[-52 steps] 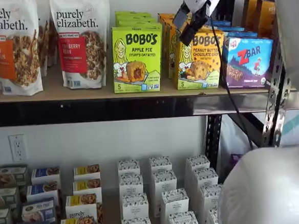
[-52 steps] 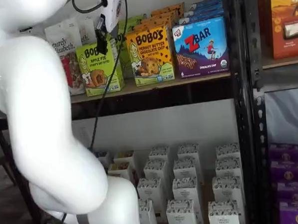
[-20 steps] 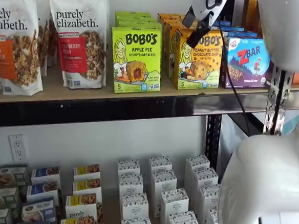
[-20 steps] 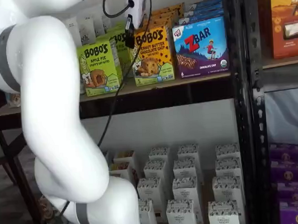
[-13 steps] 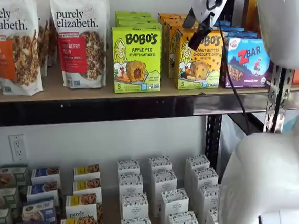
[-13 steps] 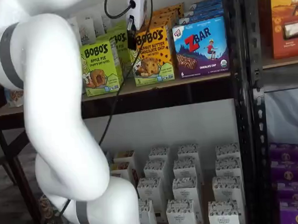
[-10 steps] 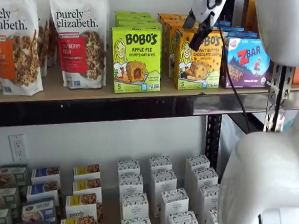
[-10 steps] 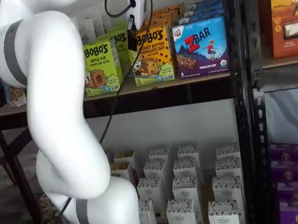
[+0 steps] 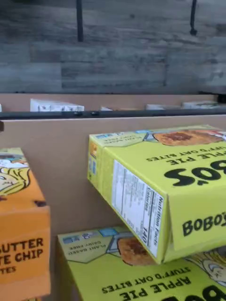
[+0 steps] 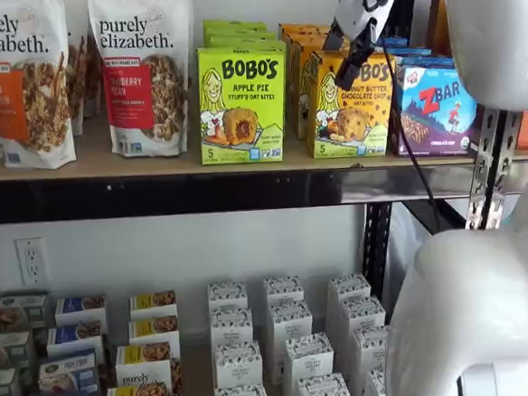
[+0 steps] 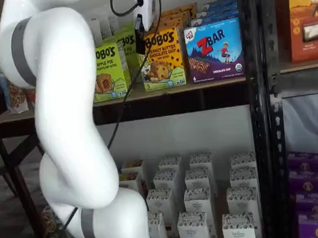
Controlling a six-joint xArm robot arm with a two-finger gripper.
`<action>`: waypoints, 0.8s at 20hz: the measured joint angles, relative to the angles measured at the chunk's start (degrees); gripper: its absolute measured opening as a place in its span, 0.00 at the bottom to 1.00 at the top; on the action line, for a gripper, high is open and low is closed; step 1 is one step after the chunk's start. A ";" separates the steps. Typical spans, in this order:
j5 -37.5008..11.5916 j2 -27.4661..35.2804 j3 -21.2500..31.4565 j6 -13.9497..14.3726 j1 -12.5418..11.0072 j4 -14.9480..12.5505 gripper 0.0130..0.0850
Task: Pick up the orange box on the top shelf, the fifth box from the left
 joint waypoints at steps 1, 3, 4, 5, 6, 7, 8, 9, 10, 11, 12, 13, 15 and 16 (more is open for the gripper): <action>0.53 0.32 -0.46 0.13 0.13 -0.41 1.00; 1.64 0.96 -1.42 0.37 0.35 -1.17 1.00; 2.22 1.33 -1.98 0.54 0.57 -1.85 1.00; 2.57 1.58 -2.32 0.68 0.77 -2.41 1.00; 2.71 1.75 -2.54 0.84 1.02 -3.04 1.00; 2.62 1.82 -2.60 0.99 1.30 -3.69 1.00; 2.44 1.91 -2.60 1.14 1.56 -4.21 1.00; 2.34 2.02 -2.66 1.27 1.79 -4.63 1.00; 2.23 2.13 -2.69 1.41 2.00 -4.99 1.00; 2.14 2.26 -2.76 1.57 2.25 -5.42 1.00; 2.11 2.41 -2.87 1.73 2.51 -5.88 1.00; 2.00 2.54 -2.95 1.93 2.82 -6.51 1.00; 3.06 3.36 -3.97 2.37 3.36 -7.62 1.00; 3.67 3.79 -4.49 2.53 3.50 -7.80 1.00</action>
